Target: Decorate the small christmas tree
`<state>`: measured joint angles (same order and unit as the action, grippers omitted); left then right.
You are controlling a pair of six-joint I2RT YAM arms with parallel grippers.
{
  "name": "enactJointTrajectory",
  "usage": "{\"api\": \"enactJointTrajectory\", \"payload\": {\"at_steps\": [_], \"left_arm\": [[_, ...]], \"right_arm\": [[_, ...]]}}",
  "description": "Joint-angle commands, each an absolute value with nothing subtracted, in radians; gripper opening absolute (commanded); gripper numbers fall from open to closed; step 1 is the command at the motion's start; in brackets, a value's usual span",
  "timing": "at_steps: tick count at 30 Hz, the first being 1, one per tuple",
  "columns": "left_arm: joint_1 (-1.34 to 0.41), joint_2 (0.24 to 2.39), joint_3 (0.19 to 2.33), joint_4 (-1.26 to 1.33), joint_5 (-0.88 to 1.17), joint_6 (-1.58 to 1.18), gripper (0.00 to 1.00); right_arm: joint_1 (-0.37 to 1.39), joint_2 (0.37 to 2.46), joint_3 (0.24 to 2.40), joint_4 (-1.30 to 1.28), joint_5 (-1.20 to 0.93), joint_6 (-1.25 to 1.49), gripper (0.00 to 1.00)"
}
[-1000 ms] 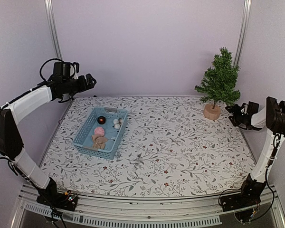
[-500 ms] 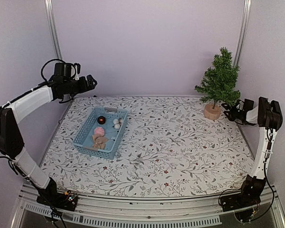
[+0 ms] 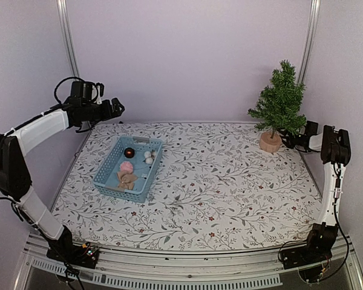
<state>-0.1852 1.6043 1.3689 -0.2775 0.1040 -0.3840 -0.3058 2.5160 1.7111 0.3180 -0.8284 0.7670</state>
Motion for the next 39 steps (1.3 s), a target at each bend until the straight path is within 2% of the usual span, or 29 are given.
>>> {"api": "enactJointTrajectory", "payload": {"at_steps": [1, 13, 23, 29, 39], "left_arm": [[-0.196, 1.617, 1.387, -0.3, 0.12, -0.365, 0.99], [-0.196, 1.622, 1.388, -0.303, 0.138, -0.359, 0.99], [-0.196, 1.635, 1.394, -0.312, 0.157, -0.359, 0.99], [-0.196, 1.633, 1.383, -0.313, 0.162, -0.364, 0.99], [-0.197, 1.607, 1.314, -0.293, 0.18, -0.404, 0.99]], "right_arm": [[-0.289, 2.586, 1.777, 0.196, -0.887, 0.721, 0.63], [-0.248, 2.656, 1.927, 0.009, -0.937, 0.629, 0.58], [-0.207, 2.648, 1.934, -0.107, -0.939, 0.55, 0.49], [-0.138, 2.592, 1.841, -0.114, -0.939, 0.499, 0.45], [-0.01, 2.461, 1.638, 0.089, -0.898, 0.624, 0.45]]}}
